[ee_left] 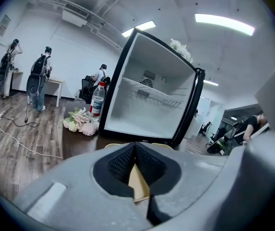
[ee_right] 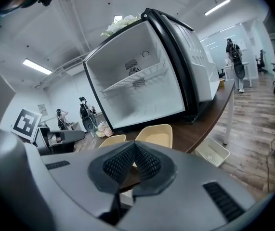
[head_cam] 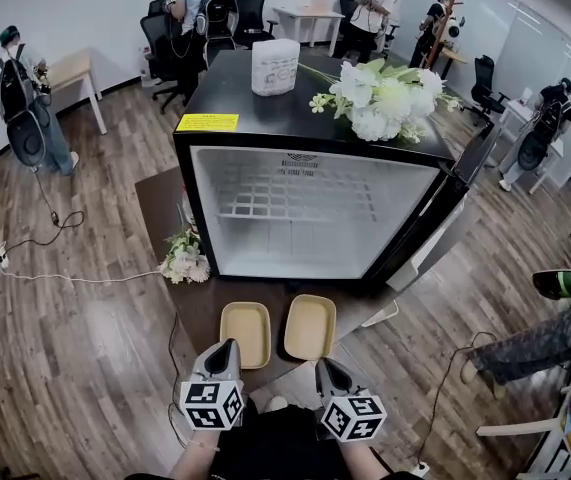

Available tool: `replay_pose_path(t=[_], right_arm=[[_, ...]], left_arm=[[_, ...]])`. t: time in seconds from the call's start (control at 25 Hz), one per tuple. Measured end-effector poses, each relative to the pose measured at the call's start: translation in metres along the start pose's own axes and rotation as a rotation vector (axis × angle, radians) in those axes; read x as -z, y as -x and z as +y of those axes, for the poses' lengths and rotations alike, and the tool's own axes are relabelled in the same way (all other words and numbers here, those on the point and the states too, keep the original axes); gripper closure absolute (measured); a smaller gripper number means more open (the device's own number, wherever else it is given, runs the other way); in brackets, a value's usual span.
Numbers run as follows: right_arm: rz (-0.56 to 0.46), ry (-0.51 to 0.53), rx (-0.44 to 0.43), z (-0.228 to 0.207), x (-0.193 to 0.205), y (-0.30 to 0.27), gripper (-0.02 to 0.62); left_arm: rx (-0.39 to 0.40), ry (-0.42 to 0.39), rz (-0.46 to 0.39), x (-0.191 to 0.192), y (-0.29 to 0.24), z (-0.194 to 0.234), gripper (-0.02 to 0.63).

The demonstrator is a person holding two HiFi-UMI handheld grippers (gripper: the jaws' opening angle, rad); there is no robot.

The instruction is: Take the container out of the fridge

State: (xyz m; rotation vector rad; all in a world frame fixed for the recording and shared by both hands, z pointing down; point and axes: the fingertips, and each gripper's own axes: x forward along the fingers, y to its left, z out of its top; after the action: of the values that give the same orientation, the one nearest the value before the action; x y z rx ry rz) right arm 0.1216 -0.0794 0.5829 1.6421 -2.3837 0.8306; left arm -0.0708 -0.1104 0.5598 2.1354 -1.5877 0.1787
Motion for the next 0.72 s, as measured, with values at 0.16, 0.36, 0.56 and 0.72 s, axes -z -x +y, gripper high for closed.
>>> replay_pose_path(t=[0.16, 0.36, 0.56, 0.72], right_arm=[[-0.008, 0.032, 0.0, 0.002, -0.002, 0.001, 0.588], [-0.004, 0.037, -0.008, 0.005, -0.002, -0.001, 0.588], [-0.003, 0.058, -0.02, 0.009, -0.001, -0.001, 0.588], [0.002, 0.067, -0.016, 0.01, 0.001, 0.0, 0.588]], left_arm=[[0.008, -0.012, 0.012, 0.003, -0.001, -0.008, 0.597], [0.032, -0.009, 0.003, -0.001, -0.001, -0.017, 0.597], [0.047, 0.0, -0.006, -0.002, 0.003, -0.016, 0.598], [0.072, -0.031, -0.006, -0.001, 0.004, -0.023, 0.597]])
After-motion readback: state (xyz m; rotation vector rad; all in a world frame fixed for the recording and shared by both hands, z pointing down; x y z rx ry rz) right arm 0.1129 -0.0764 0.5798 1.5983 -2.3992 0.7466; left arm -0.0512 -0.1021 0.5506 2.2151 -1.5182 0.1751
